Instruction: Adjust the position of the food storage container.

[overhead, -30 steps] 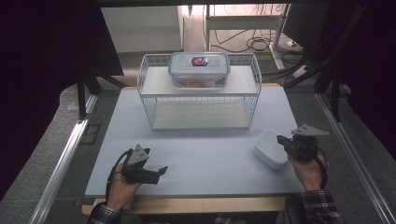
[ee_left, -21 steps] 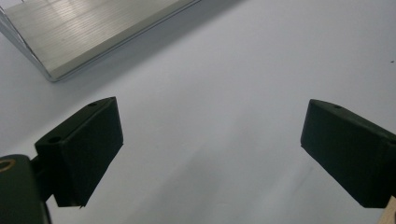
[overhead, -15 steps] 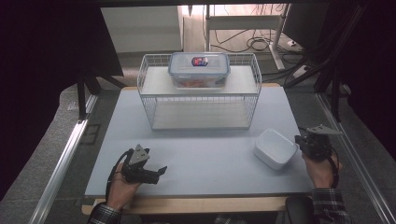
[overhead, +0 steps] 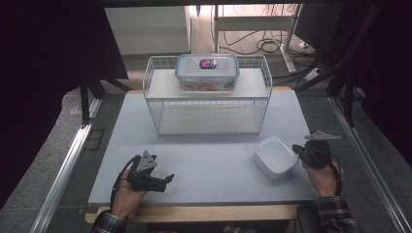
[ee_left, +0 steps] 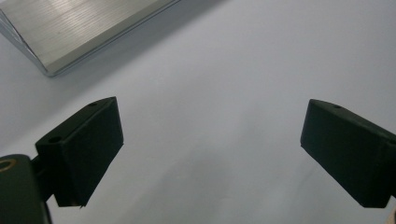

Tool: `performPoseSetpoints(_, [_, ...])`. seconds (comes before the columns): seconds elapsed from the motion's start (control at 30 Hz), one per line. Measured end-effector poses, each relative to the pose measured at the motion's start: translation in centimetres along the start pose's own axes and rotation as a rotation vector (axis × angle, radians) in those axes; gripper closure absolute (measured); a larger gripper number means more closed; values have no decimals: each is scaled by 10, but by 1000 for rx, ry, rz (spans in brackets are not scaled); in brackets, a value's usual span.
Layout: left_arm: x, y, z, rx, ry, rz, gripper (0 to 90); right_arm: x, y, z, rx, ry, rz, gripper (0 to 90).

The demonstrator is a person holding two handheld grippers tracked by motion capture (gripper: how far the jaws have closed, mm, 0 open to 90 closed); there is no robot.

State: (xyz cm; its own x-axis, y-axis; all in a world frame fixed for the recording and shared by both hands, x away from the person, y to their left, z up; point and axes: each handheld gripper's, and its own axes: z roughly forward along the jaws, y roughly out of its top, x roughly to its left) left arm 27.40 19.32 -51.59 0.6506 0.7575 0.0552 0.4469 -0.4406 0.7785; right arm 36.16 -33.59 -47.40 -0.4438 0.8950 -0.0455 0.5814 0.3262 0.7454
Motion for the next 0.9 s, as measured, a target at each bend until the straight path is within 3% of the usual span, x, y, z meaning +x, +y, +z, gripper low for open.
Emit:
performPoseSetpoints(0.33, [-1, 0, 1, 7, -4, 1, 57, 33, 8, 12, 4, 133, -20, 892])
performPoseSetpoints(0.43, [-1, 1, 2, 4, -11, -7, 57, 50, 13, 19, 9, 189, -43, 892])
performPoseSetpoints(0.67, [-2, 2, 4, 3, -25, -15, 57, 78, 22, 31, 11, 271, -76, 893])
performPoseSetpoints(0.7, [-2, 2, 4, 2, -27, -17, 57, 88, 24, 35, 9, 301, -85, 893])
performPoseSetpoints(0.77, [-3, 2, 4, 8, -37, -22, 59, 98, 26, 37, 11, 319, -108, 893])
performPoseSetpoints(0.9, [-2, 2, 3, 3, -41, -35, 60, 102, 27, 35, -2, 307, -154, 892])
